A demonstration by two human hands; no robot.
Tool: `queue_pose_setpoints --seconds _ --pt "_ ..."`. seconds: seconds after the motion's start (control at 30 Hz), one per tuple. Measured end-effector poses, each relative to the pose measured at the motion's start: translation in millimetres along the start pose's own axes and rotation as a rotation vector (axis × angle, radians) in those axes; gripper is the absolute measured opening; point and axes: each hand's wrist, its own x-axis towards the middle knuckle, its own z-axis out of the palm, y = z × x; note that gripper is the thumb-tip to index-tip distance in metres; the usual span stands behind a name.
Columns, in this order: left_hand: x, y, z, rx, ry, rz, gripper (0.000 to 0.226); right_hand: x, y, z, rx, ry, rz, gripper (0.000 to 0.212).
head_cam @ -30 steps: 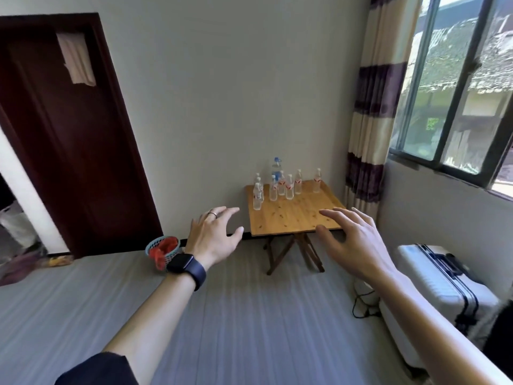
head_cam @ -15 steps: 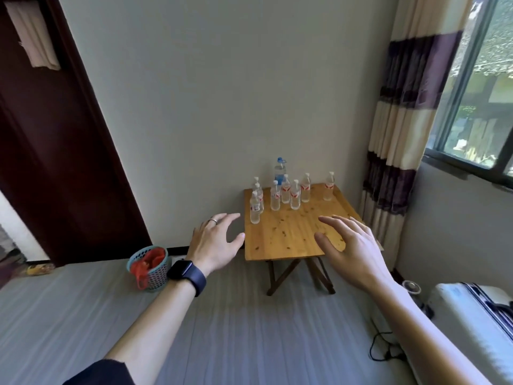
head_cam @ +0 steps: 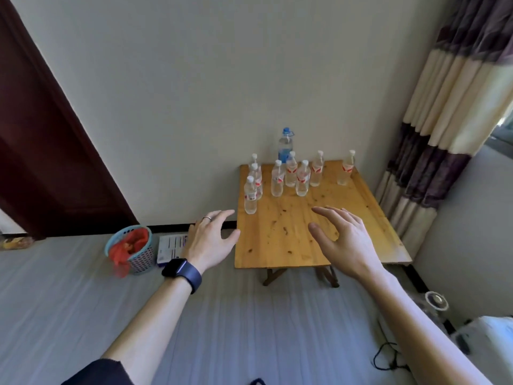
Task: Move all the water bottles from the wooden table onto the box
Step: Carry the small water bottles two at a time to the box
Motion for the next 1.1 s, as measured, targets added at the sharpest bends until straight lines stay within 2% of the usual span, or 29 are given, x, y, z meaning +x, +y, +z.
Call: queue_pose_setpoints --seconds 0.27,0.6,0.83,1.0,1.1 --pt "156.3 -22.0 53.1 -0.11 -0.095 -0.02 0.05 139.4 37.7 65.4 -0.005 -0.065 0.098 0.043" --pt "322.4 -45.5 128.0 -0.255 -0.18 -0.181 0.052 319.9 102.1 151.3 0.008 -0.212 0.16 0.046" --pt "412.1 -60.3 176.5 -0.35 -0.201 -0.47 0.081 463.2 145.4 217.1 0.045 -0.414 0.138 0.055" --pt "456.5 -66.3 213.5 -0.55 -0.158 -0.682 0.092 553.7 166.0 269.3 -0.029 -0.422 0.12 0.069" --pt "475.3 -66.9 237.5 -0.581 -0.088 -0.769 0.095 588.9 179.7 301.5 -0.063 -0.456 0.096 0.081"
